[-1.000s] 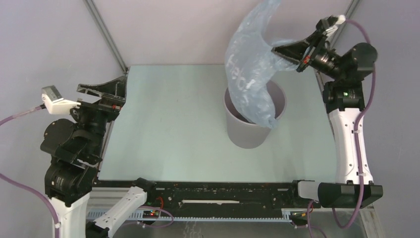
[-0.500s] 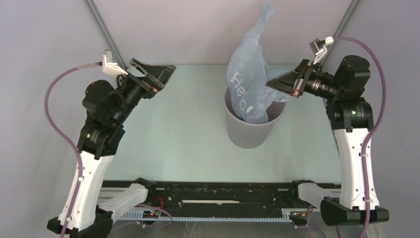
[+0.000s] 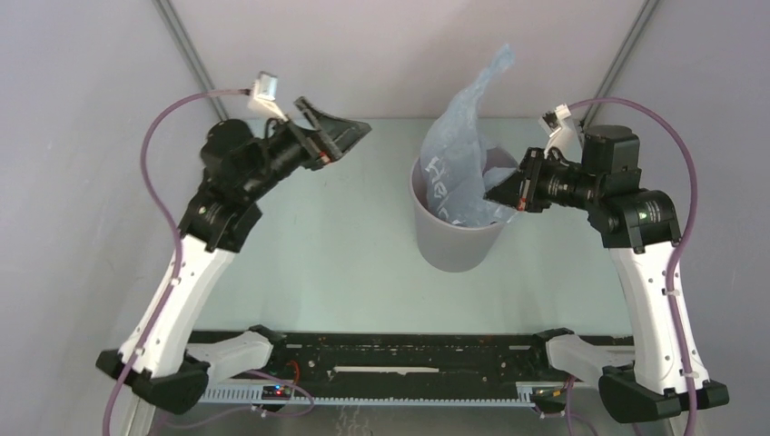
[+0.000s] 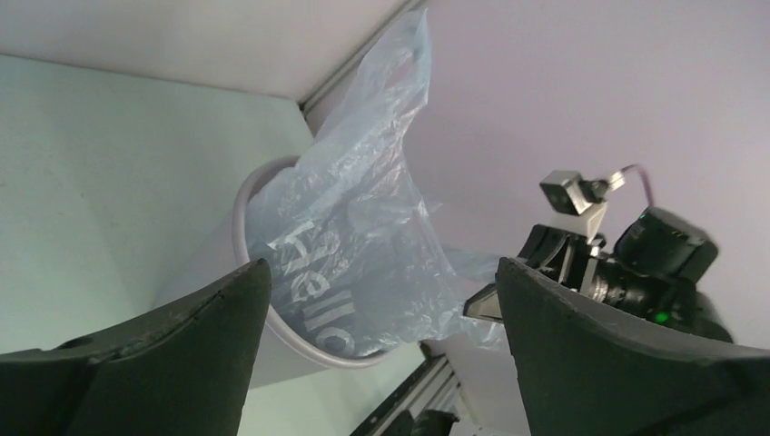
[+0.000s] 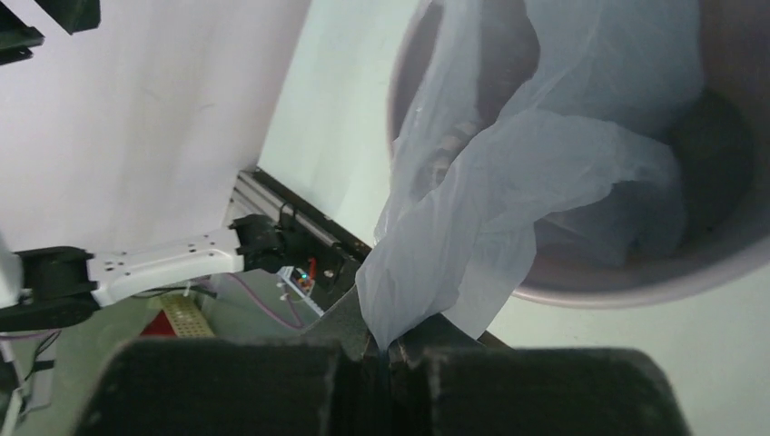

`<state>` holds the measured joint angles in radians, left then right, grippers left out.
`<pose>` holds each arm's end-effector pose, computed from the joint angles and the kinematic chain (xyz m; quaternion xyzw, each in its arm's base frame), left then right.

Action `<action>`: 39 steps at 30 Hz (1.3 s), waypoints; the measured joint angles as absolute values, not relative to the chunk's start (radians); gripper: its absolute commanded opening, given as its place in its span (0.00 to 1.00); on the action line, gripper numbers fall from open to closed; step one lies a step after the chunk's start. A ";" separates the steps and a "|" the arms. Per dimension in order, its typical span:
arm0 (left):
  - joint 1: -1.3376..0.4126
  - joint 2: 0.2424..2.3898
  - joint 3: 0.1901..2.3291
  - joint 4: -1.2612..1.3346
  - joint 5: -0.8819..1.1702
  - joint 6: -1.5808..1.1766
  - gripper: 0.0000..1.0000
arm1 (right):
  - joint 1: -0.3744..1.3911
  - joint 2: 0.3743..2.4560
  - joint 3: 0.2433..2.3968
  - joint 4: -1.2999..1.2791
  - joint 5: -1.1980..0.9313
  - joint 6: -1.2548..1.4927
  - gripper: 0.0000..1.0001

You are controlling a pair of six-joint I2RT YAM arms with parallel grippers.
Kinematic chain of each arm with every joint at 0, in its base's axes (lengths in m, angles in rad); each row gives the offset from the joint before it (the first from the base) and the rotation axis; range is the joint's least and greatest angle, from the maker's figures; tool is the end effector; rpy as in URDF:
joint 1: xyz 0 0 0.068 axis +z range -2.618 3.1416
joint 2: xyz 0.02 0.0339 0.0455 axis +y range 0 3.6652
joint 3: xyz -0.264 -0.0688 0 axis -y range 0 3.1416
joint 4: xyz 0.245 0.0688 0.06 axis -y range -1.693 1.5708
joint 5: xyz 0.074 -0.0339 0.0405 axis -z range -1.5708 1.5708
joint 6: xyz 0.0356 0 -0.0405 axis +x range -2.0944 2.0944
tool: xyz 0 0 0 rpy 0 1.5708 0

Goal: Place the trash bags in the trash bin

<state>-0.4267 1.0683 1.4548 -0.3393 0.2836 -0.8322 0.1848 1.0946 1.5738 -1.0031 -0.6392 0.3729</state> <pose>0.1827 -0.0940 0.4979 -0.0374 0.6899 -0.5006 0.5216 0.1706 0.0535 0.4630 -0.0791 0.8334 0.3922 0.3813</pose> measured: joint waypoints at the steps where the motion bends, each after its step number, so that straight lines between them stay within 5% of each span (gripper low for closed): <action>1: -0.457 1.097 1.470 -0.346 0.263 -0.813 1.00 | 0.193 1.093 1.577 -1.019 -0.618 0.363 0.00; 16: -0.721 1.460 1.780 -0.269 -0.014 -0.531 1.00 | 0.408 1.084 1.551 -1.083 -0.503 0.305 0.00; 25: -0.778 1.697 2.025 -0.106 0.112 -0.478 1.00 | 0.426 1.082 1.549 -1.087 -0.504 0.304 0.00; 39: -0.826 1.938 2.215 -0.165 0.156 -0.464 0.79 | 0.426 1.061 1.551 -1.084 -0.507 0.312 0.00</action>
<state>-0.8265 1.9385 2.2147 -0.1654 0.1558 -0.4641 0.4263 1.0611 1.5505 -1.0843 -0.5072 0.3122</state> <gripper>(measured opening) 0.810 0.006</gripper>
